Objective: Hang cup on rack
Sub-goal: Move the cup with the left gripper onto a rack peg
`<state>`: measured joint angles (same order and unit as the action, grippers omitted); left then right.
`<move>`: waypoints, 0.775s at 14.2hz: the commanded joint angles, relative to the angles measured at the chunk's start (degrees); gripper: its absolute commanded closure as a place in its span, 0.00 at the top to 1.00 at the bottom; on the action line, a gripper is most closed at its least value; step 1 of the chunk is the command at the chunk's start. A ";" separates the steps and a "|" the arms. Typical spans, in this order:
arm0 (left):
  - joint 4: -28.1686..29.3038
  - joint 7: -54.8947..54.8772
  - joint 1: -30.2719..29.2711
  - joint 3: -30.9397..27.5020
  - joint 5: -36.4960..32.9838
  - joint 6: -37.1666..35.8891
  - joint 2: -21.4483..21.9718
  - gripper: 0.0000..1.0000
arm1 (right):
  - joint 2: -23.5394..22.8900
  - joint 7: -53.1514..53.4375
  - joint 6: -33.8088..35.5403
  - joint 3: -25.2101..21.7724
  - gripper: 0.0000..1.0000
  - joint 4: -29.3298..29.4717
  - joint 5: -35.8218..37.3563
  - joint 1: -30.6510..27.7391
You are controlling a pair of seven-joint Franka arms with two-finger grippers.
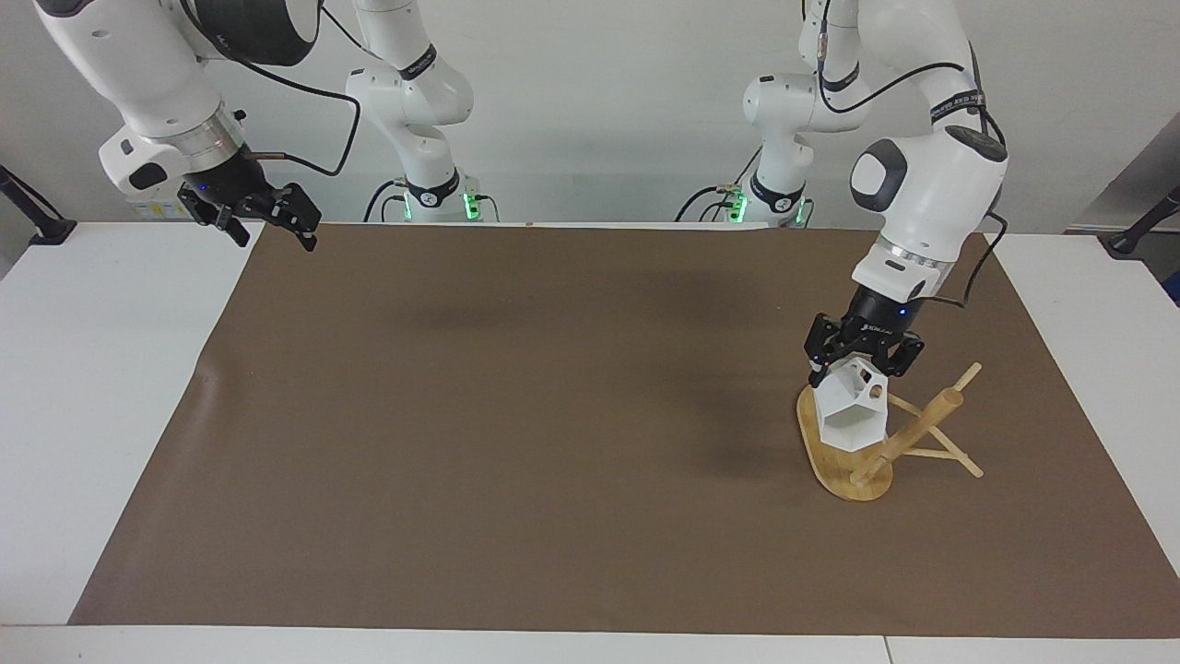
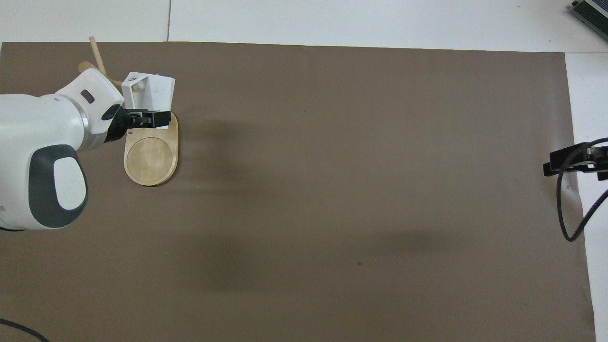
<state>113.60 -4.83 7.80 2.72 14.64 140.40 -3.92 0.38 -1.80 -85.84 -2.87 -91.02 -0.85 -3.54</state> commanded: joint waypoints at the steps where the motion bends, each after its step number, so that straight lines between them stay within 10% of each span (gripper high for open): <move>1: -1.27 2.55 -1.20 0.36 -1.28 -0.47 -1.44 0.00 | 0.68 -2.41 -1.18 0.14 1.00 -0.47 -0.21 -0.24; 11: -1.80 6.15 -2.97 0.36 -0.76 -0.91 -1.88 0.00 | 0.59 -1.80 -2.76 -0.12 1.00 -0.65 -0.29 -0.33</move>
<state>113.32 -0.12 5.49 2.73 14.64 140.43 -5.06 0.38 -2.83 -87.72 -2.96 -91.03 -0.85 -3.53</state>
